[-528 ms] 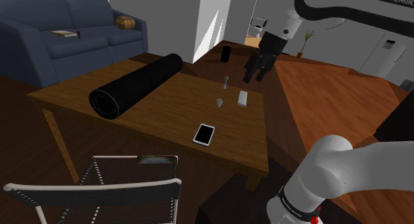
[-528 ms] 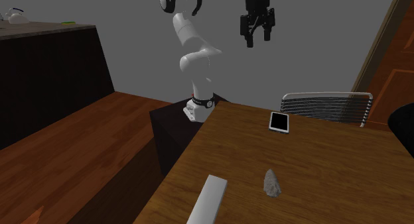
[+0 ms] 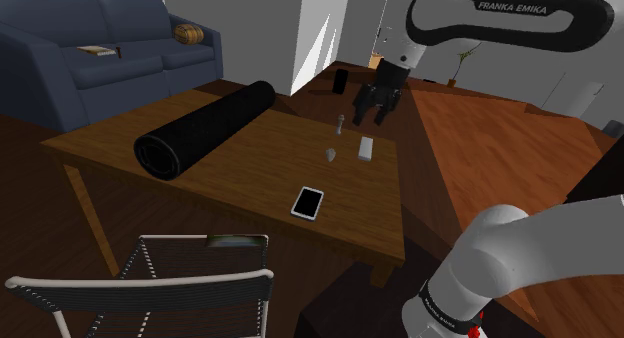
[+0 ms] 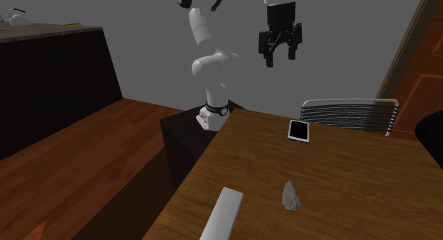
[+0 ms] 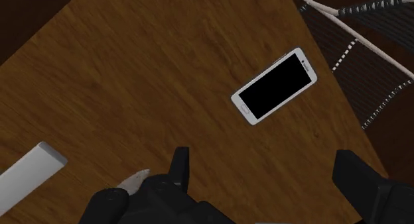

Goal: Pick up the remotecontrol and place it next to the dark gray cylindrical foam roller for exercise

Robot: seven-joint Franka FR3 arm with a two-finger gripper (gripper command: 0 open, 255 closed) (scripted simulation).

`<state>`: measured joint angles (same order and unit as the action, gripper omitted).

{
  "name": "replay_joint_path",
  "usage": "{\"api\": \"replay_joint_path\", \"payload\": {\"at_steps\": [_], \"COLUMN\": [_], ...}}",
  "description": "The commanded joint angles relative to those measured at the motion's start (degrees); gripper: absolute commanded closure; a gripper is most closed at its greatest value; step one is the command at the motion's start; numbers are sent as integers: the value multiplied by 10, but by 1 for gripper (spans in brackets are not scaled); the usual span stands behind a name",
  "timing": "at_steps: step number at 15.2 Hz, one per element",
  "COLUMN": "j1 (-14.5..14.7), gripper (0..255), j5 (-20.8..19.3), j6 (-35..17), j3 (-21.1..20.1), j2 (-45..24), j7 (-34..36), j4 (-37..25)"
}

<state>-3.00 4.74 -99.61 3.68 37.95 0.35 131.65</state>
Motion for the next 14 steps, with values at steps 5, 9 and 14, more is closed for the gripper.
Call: {"api": "replay_joint_path", "payload": {"at_steps": [5, 9, 14], "j1": [-29, -45, -65], "gripper": [0, 0, 0], "j5": [-14, -18, -18], "j6": [-65, -100, -136], "j3": [26, 44, 68], "j2": [-101, -172, -261], "j7": [12, 20, 30], "j4": [-26, -54, -98]}}
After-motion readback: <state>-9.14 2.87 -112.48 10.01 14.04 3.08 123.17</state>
